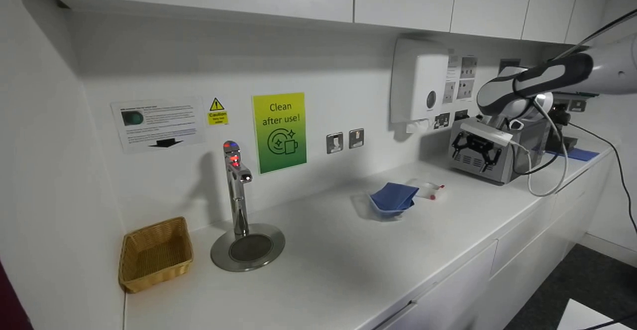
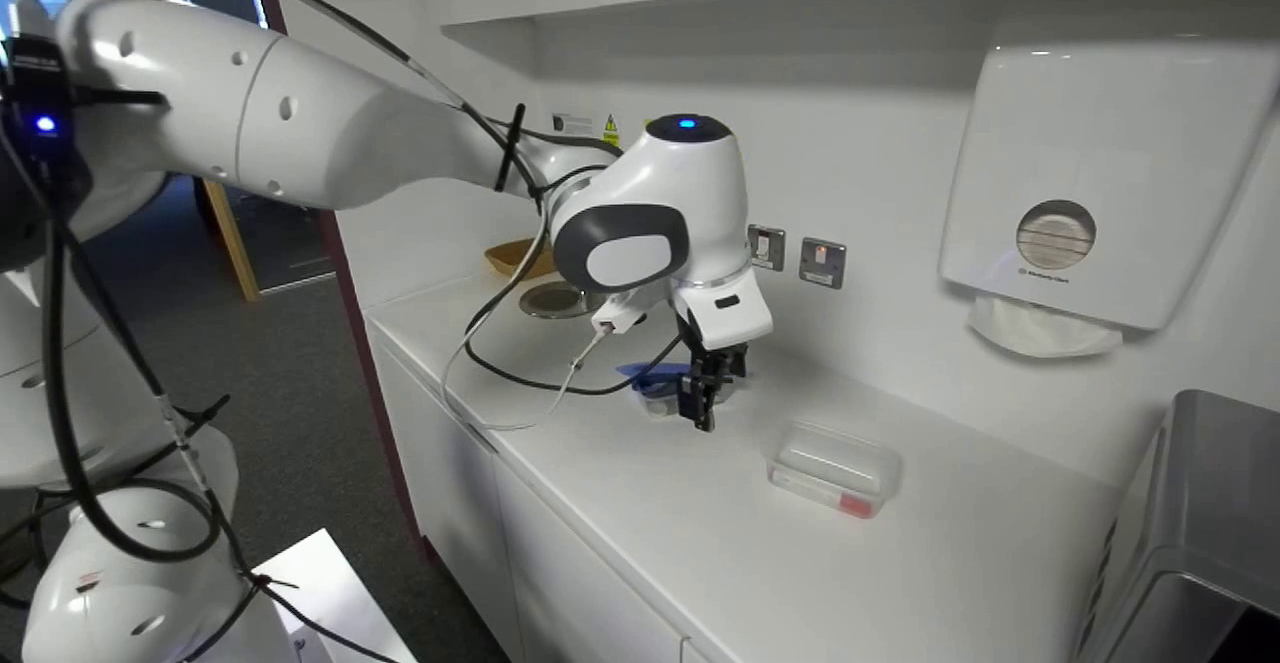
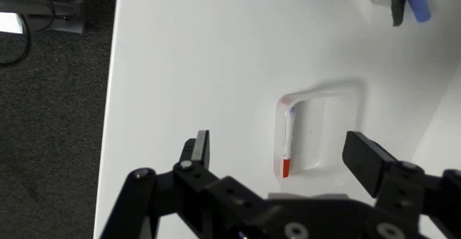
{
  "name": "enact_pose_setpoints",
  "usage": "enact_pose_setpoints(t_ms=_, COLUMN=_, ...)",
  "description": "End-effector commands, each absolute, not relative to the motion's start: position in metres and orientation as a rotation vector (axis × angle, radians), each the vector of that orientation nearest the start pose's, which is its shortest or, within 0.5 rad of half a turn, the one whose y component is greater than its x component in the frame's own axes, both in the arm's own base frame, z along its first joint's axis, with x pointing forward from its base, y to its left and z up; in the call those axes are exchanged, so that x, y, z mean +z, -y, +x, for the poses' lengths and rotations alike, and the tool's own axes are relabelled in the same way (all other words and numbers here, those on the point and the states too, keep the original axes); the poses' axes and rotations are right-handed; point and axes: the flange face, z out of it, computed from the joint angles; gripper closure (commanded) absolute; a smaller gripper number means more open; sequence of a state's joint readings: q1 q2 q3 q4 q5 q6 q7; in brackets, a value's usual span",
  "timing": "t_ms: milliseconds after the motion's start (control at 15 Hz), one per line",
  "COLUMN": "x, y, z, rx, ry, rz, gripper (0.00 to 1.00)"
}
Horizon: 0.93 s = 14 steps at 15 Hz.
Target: Put the blue towel in the clear bowl on the left then remove the red marker from the bowl on the right.
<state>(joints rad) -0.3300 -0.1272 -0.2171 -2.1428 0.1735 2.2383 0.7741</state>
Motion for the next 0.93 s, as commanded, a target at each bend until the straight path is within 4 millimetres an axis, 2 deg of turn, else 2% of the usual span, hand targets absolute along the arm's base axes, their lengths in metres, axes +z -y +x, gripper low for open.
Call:
enact_pose_setpoints(t_ms=0, x=0.477, y=0.318, z=0.509, rx=-0.293, ry=-2.029, rz=-2.093, gripper=0.0)
enact_pose_setpoints(t_ms=333, x=0.466, y=0.355, z=0.558, rx=-0.319, ry=-2.104, rz=-2.029, gripper=0.0)
enact_pose_setpoints(t_ms=600, x=0.458, y=0.366, z=0.589, rx=-0.293, ry=-2.093, rz=-2.07, gripper=0.0)
enact_pose_setpoints(t_ms=800, x=0.451, y=0.368, z=0.607, rx=-0.232, ry=-2.079, rz=-2.117, gripper=0.14)
enact_pose_setpoints(t_ms=867, x=0.449, y=0.368, z=0.611, rx=-0.212, ry=-2.08, rz=-2.127, gripper=0.16)
